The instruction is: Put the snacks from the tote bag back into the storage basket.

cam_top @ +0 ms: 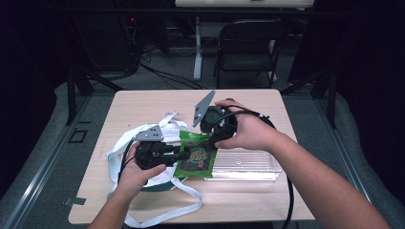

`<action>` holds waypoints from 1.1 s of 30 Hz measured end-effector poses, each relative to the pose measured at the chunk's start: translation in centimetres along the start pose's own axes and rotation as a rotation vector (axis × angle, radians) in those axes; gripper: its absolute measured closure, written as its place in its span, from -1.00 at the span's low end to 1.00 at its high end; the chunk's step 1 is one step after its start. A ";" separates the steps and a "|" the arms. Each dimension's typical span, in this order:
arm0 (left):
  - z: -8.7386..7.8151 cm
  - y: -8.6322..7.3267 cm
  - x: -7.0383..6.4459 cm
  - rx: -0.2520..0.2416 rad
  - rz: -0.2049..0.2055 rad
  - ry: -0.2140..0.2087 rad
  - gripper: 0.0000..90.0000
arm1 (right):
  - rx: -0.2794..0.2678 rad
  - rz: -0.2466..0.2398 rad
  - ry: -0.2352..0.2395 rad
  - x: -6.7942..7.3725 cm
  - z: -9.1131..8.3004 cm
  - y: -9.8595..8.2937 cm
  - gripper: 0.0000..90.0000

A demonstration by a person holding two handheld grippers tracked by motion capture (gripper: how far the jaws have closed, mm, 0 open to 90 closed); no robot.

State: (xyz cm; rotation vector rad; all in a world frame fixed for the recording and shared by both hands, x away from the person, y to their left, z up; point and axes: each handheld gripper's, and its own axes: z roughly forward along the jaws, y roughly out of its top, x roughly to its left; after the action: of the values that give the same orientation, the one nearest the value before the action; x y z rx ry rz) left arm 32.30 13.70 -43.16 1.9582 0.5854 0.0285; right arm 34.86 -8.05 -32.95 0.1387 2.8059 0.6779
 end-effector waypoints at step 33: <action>0.5 0.2 -1.1 -0.010 0.065 -0.041 0.61 | 0.101 -0.023 0.111 0.6 1.4 -0.1 0.31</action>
State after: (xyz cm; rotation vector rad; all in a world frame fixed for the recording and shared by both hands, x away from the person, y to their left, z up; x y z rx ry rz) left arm 31.51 12.72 -42.92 1.9629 0.4936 0.0322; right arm 34.69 -7.49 -34.33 0.0894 2.9440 0.5541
